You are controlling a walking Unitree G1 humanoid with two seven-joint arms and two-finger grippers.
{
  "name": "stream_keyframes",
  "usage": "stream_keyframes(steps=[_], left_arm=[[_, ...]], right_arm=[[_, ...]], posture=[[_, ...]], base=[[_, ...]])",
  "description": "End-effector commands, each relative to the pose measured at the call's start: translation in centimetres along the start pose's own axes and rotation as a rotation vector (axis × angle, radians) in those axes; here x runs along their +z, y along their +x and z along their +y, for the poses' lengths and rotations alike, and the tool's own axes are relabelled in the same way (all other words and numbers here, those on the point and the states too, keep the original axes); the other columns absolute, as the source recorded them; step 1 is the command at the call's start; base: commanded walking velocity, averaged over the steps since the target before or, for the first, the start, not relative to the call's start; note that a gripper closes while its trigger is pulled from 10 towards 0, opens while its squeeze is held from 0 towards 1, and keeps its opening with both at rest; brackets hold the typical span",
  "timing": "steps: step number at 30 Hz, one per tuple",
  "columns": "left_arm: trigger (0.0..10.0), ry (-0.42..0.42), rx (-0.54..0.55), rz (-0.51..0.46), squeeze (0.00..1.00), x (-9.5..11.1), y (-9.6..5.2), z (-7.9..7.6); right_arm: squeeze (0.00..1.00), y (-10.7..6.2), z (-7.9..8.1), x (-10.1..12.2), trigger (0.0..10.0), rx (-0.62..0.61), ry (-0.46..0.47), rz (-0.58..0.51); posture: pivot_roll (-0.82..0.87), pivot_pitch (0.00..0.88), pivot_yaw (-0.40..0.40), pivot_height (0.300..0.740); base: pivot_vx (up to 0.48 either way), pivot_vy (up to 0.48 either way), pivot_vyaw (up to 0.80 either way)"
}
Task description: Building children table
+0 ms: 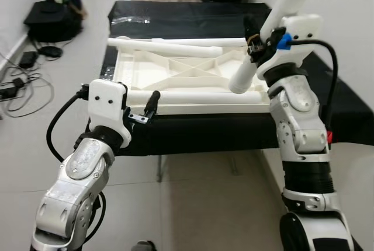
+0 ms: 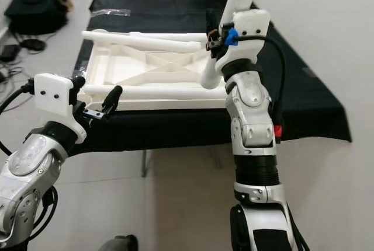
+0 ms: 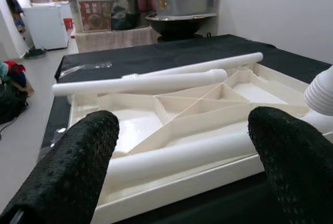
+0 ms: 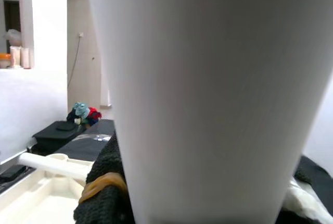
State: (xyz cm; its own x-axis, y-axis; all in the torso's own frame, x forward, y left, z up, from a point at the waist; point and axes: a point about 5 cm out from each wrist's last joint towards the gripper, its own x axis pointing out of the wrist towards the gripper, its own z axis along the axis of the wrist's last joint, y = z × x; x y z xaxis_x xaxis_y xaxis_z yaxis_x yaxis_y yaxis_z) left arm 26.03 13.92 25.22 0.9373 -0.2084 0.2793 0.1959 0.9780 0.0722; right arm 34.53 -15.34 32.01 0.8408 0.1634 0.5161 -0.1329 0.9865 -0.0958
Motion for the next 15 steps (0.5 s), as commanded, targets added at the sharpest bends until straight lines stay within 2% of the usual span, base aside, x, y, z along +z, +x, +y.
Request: stream_keyframes(steps=[1,15], left_arm=[[10.0,0.019,0.007,-0.001,0.00,0.1,0.0,-0.1],[10.0,0.043,0.036,0.000,0.00,0.2,0.2,0.5]], right_arm=[[0.00,-0.1,-0.3,-0.3,10.0,-0.006,0.022,0.023],[0.00,1.0,-0.4,0.4,10.0,0.005,0.035,0.021]], posture=[[0.06,0.165,-0.079,0.740],[0.06,0.174,-0.080,0.740]], base=[[0.266,-0.394,0.00],[0.294,-0.373,0.00]])
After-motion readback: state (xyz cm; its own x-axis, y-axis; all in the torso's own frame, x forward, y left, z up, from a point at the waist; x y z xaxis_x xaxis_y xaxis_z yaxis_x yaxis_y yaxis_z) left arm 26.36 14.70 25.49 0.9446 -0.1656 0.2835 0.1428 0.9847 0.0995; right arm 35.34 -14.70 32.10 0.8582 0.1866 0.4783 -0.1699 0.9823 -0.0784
